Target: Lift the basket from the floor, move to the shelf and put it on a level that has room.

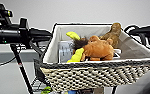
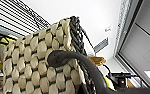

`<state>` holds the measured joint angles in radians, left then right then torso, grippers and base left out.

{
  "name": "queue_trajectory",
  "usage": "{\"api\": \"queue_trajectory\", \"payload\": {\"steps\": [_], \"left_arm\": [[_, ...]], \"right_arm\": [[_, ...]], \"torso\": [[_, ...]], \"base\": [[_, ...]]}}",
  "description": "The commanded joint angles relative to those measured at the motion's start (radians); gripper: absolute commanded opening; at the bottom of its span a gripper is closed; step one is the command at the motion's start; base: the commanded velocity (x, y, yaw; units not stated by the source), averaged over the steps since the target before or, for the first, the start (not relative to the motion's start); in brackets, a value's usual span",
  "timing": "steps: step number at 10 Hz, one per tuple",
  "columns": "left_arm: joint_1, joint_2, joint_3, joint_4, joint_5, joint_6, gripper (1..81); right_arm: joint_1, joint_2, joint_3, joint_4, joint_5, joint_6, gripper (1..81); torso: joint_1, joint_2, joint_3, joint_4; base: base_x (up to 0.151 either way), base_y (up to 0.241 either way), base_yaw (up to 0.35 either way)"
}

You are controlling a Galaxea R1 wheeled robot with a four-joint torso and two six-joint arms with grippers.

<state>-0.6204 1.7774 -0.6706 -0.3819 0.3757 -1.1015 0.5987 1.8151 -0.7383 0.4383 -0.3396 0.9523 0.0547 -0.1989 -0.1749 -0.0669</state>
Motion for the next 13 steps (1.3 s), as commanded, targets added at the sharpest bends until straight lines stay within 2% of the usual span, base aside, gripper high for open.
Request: {"api": "queue_trajectory", "payload": {"steps": [1,2,4,8,13], "left_arm": [[-0.161,0.086,-0.125,0.037,-0.147,0.025,1.0],[-0.187,0.099,-0.149,0.035,-0.144,0.023,1.0],[-0.239,0.138,-0.213,0.011,-0.094,0.023,1.0],[-0.242,0.191,-0.302,0.024,-0.029,0.026,1.0],[-0.229,0.254,-0.437,0.034,0.035,0.043,1.0]], "right_arm": [[0.137,0.104,-0.133,0.000,0.034,0.009,1.0],[0.158,0.115,-0.154,0.000,0.034,0.009,1.0],[0.193,0.156,-0.221,0.000,0.016,0.009,1.0],[0.192,0.292,-0.366,-0.003,-0.009,-0.004,1.0],[0.192,0.391,-0.513,-0.007,-0.018,-0.020,1.0]], "torso": [[0.000,0.000,0.000,0.000],[0.000,0.000,0.000,0.000],[0.000,0.000,0.000,0.000],[0.000,0.000,0.000,0.000],[0.000,0.000,0.000,0.000]], "base": [[0.000,0.000,0.000],[0.000,0.000,0.000],[0.000,0.000,0.000],[0.000,0.000,0.000],[0.000,0.000,0.000]]}}
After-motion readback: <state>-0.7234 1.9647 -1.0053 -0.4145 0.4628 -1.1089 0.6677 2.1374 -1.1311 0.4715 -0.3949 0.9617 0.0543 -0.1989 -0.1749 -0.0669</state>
